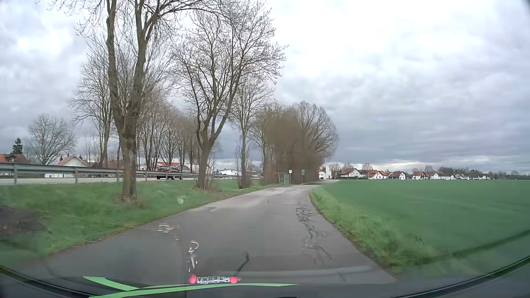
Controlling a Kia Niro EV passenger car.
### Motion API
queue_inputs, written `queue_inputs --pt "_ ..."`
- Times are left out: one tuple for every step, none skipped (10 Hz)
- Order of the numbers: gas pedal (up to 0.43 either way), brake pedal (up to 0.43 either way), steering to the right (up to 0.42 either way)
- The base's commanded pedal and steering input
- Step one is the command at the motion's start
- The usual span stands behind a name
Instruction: Follow the waypoints while adhering to traffic rules and regulations
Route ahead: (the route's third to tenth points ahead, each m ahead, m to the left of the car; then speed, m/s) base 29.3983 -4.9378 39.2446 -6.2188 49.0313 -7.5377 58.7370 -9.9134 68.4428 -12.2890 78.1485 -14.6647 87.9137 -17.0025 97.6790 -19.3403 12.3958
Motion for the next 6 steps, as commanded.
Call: queue_inputs --pt "0.157 0.000 0.022" --pt "0.150 0.000 0.022" --pt "0.150 0.000 0.023" --pt "0.150 0.000 0.024" --pt "0.150 0.000 0.026" --pt "0.150 0.000 0.027"
